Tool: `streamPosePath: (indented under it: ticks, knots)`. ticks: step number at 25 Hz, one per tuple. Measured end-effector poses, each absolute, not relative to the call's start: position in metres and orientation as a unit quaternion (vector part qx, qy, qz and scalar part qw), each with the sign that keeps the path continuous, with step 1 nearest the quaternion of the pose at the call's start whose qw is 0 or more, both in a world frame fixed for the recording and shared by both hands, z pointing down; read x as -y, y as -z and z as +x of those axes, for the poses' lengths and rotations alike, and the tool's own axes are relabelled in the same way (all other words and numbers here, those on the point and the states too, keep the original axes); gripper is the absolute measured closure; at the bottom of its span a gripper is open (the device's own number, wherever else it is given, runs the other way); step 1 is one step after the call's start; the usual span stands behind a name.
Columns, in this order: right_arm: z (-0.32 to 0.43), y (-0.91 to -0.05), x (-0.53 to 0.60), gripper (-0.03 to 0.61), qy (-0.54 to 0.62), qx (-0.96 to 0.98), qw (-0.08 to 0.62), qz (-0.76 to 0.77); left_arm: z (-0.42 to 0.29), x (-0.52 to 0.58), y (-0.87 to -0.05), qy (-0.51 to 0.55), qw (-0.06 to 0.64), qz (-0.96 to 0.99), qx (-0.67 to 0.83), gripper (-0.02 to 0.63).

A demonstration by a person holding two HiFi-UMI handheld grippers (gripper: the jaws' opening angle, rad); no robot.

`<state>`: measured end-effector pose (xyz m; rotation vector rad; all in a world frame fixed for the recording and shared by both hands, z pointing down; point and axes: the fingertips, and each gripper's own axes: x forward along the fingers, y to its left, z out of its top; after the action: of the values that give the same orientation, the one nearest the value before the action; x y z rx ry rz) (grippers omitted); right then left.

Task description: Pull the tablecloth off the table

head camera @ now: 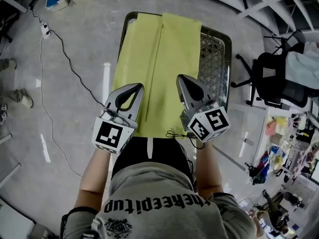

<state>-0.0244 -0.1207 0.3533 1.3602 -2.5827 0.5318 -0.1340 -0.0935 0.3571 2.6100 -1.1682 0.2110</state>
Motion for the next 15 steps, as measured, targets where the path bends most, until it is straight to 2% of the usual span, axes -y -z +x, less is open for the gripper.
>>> streamPosePath:
  ticks: [15]
  knots:
    - [-0.022,-0.326,0.041,0.569,-0.151,0.890,0.071,0.425,-0.140,0.027,-0.349,-0.071,0.120,0.883,0.448,0.600]
